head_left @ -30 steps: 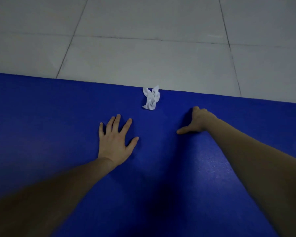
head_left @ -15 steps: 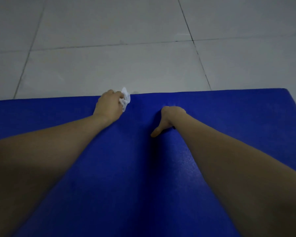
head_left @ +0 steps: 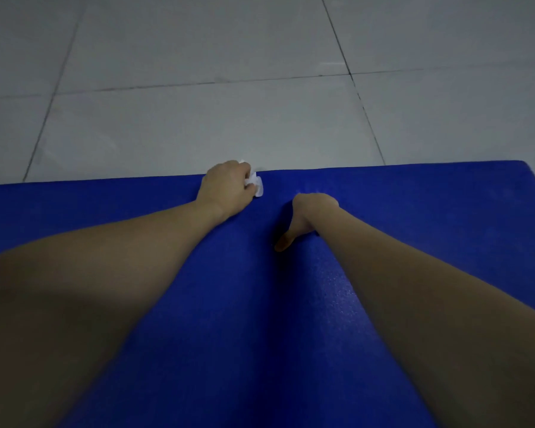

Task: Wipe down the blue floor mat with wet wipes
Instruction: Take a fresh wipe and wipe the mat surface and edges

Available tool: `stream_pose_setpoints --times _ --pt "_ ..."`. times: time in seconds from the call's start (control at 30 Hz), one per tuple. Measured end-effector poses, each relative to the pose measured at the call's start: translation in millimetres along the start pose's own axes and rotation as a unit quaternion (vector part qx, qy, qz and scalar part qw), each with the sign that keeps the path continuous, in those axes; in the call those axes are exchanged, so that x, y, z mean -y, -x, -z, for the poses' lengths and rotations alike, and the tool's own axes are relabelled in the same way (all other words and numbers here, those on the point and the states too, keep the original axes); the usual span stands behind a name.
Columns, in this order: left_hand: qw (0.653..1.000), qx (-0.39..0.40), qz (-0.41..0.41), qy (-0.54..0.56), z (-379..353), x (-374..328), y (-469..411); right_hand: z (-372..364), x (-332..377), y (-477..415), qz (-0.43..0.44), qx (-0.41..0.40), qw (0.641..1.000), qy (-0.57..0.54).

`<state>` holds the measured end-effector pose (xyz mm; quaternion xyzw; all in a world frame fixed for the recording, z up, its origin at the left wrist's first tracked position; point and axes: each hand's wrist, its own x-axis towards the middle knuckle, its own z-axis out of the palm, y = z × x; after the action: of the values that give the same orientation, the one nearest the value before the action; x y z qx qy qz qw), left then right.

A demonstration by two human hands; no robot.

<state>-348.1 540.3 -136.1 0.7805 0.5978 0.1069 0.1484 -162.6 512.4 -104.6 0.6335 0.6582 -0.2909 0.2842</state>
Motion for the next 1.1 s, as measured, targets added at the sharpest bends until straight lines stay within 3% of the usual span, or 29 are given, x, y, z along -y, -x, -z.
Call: stream_pose_setpoints --times 0.13,0.3,0.37,0.57,0.73,0.93,1.1 --pt "0.999 0.041 -0.019 -0.02 4.9 1.0 -0.2 -3.0 -2.6 -1.3 0.004 -0.003 1.0 0.002" --pt "0.999 -0.006 -0.009 0.041 2.3 27.2 16.8 -8.5 -7.3 -5.6 0.016 -0.029 0.999 -0.005" --pt "1.0 -0.016 0.008 0.019 5.1 50.4 27.5 -10.7 -8.4 -6.2 0.012 -0.032 0.999 -0.004" --pt "0.988 -0.067 0.137 -0.008 23.9 118.4 54.3 -11.8 -8.6 -9.6 0.008 -0.037 0.999 -0.003" --pt "0.959 -0.096 0.259 0.07 20.1 94.2 42.9 -10.3 -6.9 -11.3 0.008 -0.038 0.999 0.003" --pt "0.977 -0.053 0.187 0.092 -2.4 19.4 18.0 -9.4 -5.3 -13.0 0.015 -0.037 0.999 0.01" --pt "0.99 -0.007 0.047 0.13 -24.5 -20.7 15.9 -9.0 -6.4 -13.8 0.01 -0.031 0.999 0.012"
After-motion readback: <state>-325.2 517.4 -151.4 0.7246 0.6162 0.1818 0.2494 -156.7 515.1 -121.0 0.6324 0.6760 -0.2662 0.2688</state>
